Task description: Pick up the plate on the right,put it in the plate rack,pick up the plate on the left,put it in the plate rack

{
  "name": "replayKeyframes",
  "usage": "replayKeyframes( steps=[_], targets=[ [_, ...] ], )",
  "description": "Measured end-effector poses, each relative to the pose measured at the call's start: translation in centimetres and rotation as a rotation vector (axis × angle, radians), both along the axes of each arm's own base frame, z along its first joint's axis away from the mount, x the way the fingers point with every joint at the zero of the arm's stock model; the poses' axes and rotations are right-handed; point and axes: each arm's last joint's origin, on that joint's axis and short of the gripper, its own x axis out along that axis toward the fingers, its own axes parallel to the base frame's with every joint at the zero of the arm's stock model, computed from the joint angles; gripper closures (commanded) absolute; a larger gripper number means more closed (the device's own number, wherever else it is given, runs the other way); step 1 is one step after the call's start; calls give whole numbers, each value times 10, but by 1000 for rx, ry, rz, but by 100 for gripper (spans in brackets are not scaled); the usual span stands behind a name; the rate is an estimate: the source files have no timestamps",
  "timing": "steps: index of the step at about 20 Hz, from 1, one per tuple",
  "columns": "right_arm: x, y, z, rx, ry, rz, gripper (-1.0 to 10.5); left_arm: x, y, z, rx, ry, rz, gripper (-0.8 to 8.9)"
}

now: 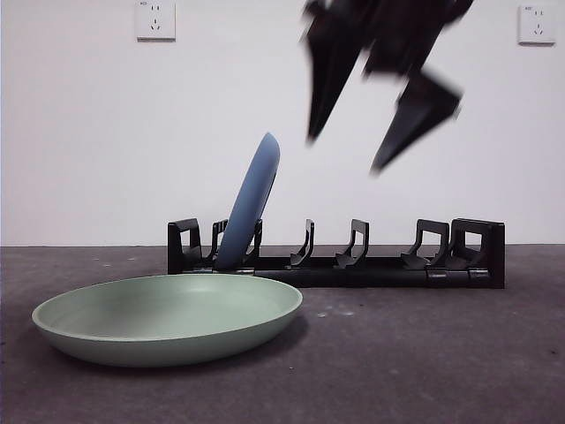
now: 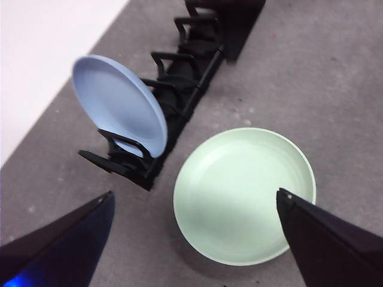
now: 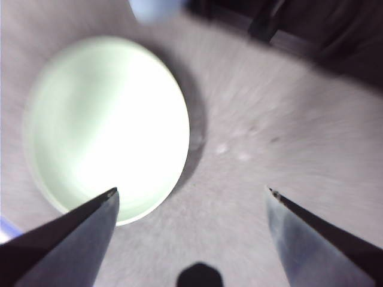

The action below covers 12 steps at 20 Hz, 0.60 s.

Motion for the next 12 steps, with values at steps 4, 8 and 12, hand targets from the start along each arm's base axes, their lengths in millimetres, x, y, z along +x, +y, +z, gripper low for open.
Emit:
replayKeyframes(
  steps=[4, 8, 12],
  targets=[
    [8, 36, -54, -88, 78, 33, 540, -1, -4, -1, 28, -14, -49, 354],
    [9, 58, -85, -140, 105, 51, 541, -3, -6, -1, 91, -49, -47, 354],
    [9, 65, -95, -162, 97, 40, 591, -4, -8, -1, 126, -72, -44, 354]
  ],
)
